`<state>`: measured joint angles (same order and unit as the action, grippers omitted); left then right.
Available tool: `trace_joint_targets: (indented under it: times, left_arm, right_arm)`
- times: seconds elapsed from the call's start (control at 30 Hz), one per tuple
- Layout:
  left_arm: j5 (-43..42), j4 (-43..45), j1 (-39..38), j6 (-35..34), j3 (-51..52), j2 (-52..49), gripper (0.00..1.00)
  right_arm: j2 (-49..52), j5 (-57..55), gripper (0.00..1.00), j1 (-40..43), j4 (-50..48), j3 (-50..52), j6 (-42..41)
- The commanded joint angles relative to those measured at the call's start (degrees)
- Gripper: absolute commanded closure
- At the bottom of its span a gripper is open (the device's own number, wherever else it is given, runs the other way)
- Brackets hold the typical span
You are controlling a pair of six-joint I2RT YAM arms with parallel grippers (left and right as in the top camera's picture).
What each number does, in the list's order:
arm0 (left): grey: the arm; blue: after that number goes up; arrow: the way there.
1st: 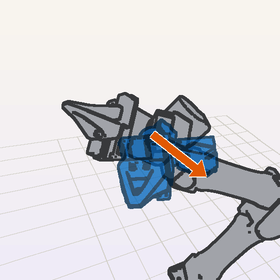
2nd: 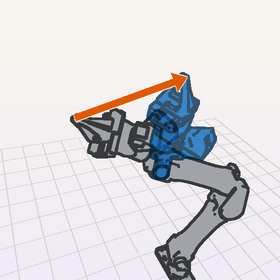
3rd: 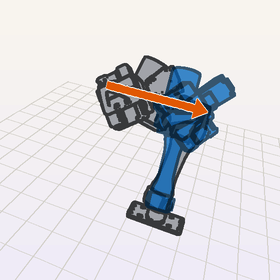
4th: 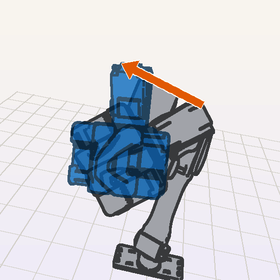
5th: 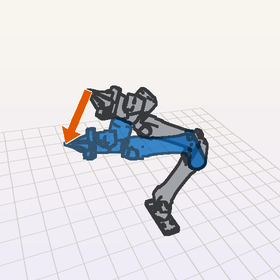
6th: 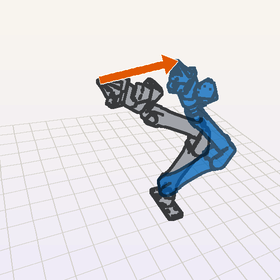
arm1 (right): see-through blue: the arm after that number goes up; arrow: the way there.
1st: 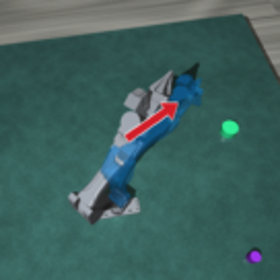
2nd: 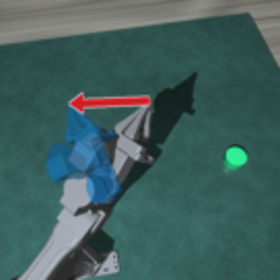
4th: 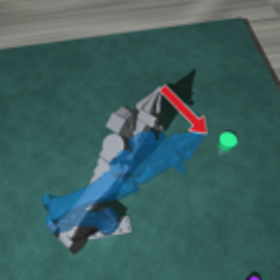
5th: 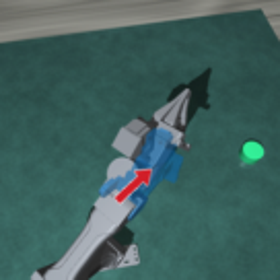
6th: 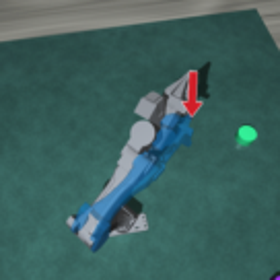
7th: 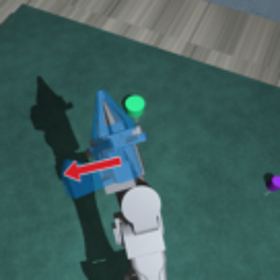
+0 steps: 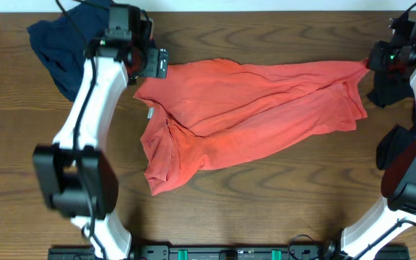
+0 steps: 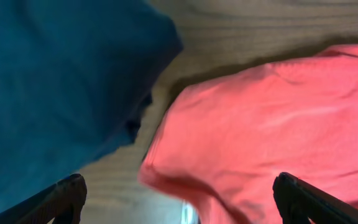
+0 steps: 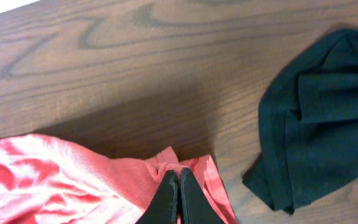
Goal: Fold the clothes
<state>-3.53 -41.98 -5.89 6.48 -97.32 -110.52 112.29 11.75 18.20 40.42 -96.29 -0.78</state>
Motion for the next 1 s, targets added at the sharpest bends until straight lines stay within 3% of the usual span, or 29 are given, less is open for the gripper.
trace_joint_targets:
  times: [0.0,0.3,0.97]
  left_arm:
    - [-4.5,-0.2,-0.2,3.8,-6.4,-5.8,0.03]
    - [-4.5,4.2,-0.3,6.1,-11.0,-16.3,0.03]
    - [-6.3,6.5,-3.6,9.2,-10.8,-24.2,0.04]
  right_arm:
    - [-1.5,-0.4,0.99,0.1,1.0,-0.8,0.7]
    - [-1.5,-0.4,0.99,0.1,3.5,-0.8,0.7]
    - [-1.4,-0.4,0.98,0.1,3.8,-0.8,0.6]
